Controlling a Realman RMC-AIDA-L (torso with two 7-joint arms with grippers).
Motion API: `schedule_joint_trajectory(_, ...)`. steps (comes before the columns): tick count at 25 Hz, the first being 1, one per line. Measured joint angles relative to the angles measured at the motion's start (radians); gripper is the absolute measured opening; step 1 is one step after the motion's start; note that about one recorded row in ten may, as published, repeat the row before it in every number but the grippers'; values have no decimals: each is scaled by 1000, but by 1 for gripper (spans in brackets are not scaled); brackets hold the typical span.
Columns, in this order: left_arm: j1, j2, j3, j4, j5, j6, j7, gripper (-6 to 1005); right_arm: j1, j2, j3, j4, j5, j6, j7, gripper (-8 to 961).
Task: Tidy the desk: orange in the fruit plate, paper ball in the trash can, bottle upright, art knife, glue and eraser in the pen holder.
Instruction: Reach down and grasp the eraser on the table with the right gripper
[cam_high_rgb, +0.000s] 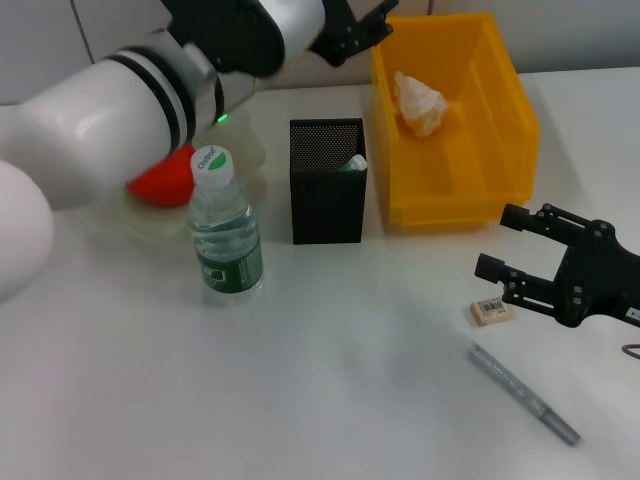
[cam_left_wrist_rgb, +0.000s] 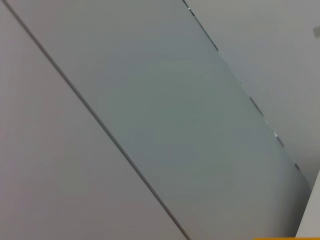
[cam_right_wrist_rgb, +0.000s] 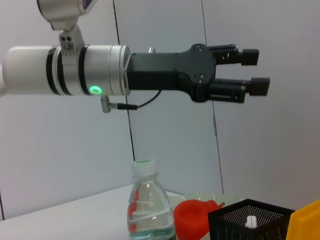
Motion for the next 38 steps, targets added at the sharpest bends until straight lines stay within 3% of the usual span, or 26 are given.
schedule_joint_trajectory(4, -2, 1, -81, 52, -111, 124, 10, 797, -2, 0, 0, 0, -1, -1, -6, 710)
schedule_joint_trajectory(12, 8, 1, -164, 92, -234, 229, 61, 797, -2, 0, -1, 0, -2, -1, -6, 710)
schedule_joint_trajectory(14, 9, 3, -238, 92, -376, 318, 148, 797, -2, -1, 0, -2, -2, -2, -6, 710)
schedule_joint_trajectory(16, 9, 3, -256, 89, -413, 339, 175, 797, -2, -1, 0, -3, -2, -2, -6, 710)
schedule_joint_trajectory(21, 11, 2, -359, 47, -608, 462, 331, 797, -2, -1, 0, -12, -2, -2, -6, 710)
schedule_joint_trajectory(25, 9, 2, -397, 24, -654, 526, 367, 797, -2, -2, 0, -15, -2, -2, -6, 710)
schedule_joint_trajectory(28, 0, 1, -494, -72, -787, 703, 504, 797, -2, -2, 0, -20, -2, -2, -4, 710)
schedule_joint_trajectory(33, 3, 1, -509, -87, -809, 733, 532, 797, -2, -2, 0, -33, -10, -1, 3, 710)
schedule_joint_trajectory(34, 25, 2, -563, -123, -851, 846, 588, 797, -4, -1, 3, -40, -10, -2, 6, 709)
schedule_joint_trajectory(38, 41, 3, -572, -132, -855, 870, 575, 796, -8, 0, 9, -54, -11, -9, 18, 709)
